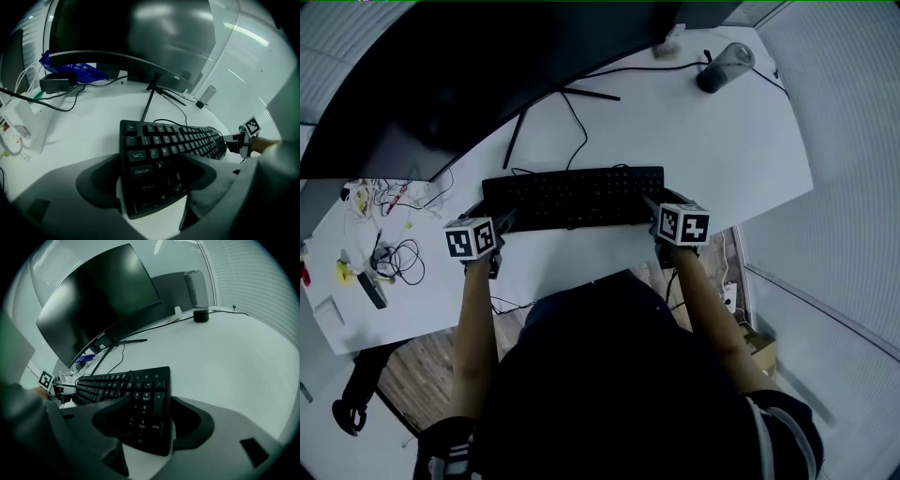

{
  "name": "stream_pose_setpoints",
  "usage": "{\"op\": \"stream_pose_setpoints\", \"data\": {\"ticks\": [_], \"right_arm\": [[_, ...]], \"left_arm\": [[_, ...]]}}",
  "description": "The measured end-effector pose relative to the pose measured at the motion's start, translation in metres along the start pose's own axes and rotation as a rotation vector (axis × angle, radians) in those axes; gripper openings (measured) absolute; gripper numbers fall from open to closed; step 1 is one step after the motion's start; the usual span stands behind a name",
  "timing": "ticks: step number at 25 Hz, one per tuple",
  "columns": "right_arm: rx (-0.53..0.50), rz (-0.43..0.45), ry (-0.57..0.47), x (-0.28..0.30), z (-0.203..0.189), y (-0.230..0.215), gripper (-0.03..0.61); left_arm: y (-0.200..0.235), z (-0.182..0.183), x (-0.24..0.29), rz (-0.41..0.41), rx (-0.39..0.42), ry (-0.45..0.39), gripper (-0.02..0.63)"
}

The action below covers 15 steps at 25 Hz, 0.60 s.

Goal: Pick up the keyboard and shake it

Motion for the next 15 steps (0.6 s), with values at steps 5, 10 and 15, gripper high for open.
{"op": "stream_pose_setpoints", "data": {"ticks": [5, 10, 15], "right_arm": [[0.027, 0.0, -0.001, -0.001, 0.0, -0.002, 0.275], [-0.006, 0.009, -0.046, -0.017, 0.006, -0.002, 0.275], [-0.245, -0.021, -0.207, -0.06, 0.041, 0.031, 0.275]], "left_arm": [[-0.006, 0.0, -0.004, 0.023, 0.001, -0.018, 0.388], [-0.022, -0.006, -0.019, 0.039, 0.008, -0.09, 0.388], [-0.026, -0.024, -0.033, -0.005, -0.084, -0.251, 0.388]]}}
Point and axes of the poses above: the fingertips, and each gripper's own axes: x forward along the fingers, y to its left, z out of its top, the point moved 10 cm from there along -x, backward along the fingers, and after that the axes turned 3 degrees about x, right-handed, at the moved point
